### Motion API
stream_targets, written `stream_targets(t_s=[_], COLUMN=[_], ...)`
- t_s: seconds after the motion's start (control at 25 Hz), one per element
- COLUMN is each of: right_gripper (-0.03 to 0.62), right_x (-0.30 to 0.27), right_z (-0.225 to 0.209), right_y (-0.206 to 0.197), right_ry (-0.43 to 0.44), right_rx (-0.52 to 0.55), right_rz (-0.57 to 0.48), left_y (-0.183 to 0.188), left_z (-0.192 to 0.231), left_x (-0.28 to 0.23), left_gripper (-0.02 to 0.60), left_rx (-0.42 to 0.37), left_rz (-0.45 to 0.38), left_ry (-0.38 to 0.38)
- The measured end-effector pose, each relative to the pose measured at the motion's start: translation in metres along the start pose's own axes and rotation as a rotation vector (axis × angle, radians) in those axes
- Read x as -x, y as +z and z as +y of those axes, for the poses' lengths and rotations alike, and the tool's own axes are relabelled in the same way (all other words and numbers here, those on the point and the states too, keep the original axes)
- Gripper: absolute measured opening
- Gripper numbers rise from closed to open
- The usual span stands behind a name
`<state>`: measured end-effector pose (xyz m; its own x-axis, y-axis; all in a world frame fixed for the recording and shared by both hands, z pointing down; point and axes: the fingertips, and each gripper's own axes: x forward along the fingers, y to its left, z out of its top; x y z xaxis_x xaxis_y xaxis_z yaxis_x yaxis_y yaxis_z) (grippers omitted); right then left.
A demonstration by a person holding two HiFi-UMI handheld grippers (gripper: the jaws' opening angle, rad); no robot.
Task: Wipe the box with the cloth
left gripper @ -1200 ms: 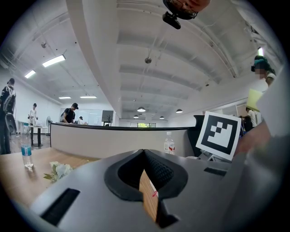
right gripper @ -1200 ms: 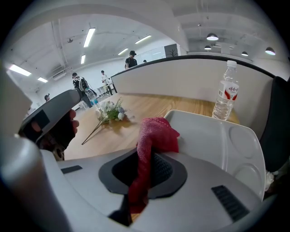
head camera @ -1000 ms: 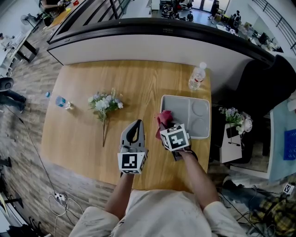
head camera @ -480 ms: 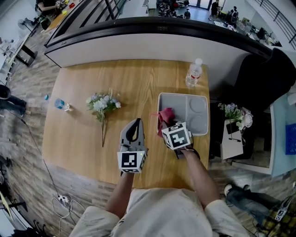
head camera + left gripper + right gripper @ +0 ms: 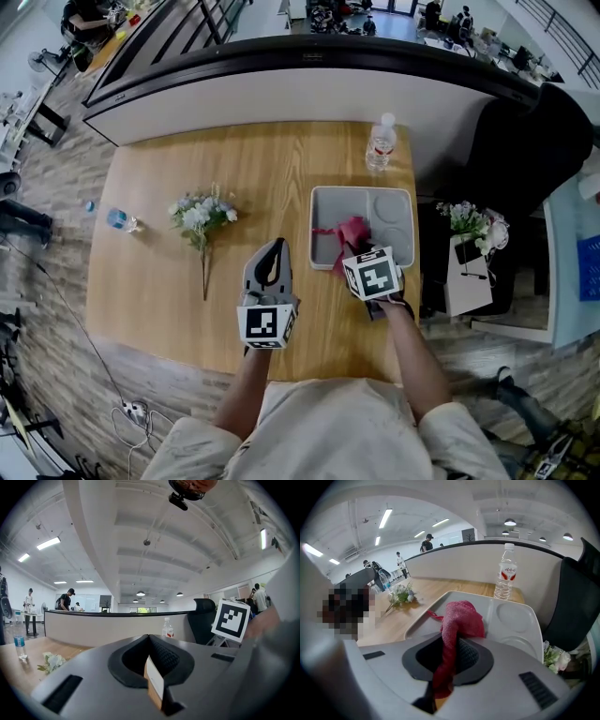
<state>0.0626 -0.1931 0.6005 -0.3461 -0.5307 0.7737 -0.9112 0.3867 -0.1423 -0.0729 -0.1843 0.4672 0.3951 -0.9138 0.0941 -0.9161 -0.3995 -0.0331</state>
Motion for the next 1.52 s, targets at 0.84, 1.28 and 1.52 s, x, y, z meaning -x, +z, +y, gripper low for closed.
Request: stream_targets(t_s=[0.84,1.28,1.52], right_gripper=[0.058,0.061,0.061], right_x=[0.044,0.073,0.074], right_z=[-0.098,-0.14,-0.146], right_y=[-0.034,-0.055,-0.059], right_ry=[-0.173,-0.268,-0.249], right_rx=[-0.08,-0.127,-0.185], right_rz=[-0.001,-0.035,-0.051], left_y=[0.0,-0.002,-0.002], left_z=[-0.031,-0.058,-0.066], left_x=[-0.01,-0.017,-0.019], left_gripper=[0.014,0.014,0.014], left_rx=[-0.004,-0.003,-0.008], left_rz=[0.003,0.007,0.008], left_ry=[-0.058,-0.101,-0.106])
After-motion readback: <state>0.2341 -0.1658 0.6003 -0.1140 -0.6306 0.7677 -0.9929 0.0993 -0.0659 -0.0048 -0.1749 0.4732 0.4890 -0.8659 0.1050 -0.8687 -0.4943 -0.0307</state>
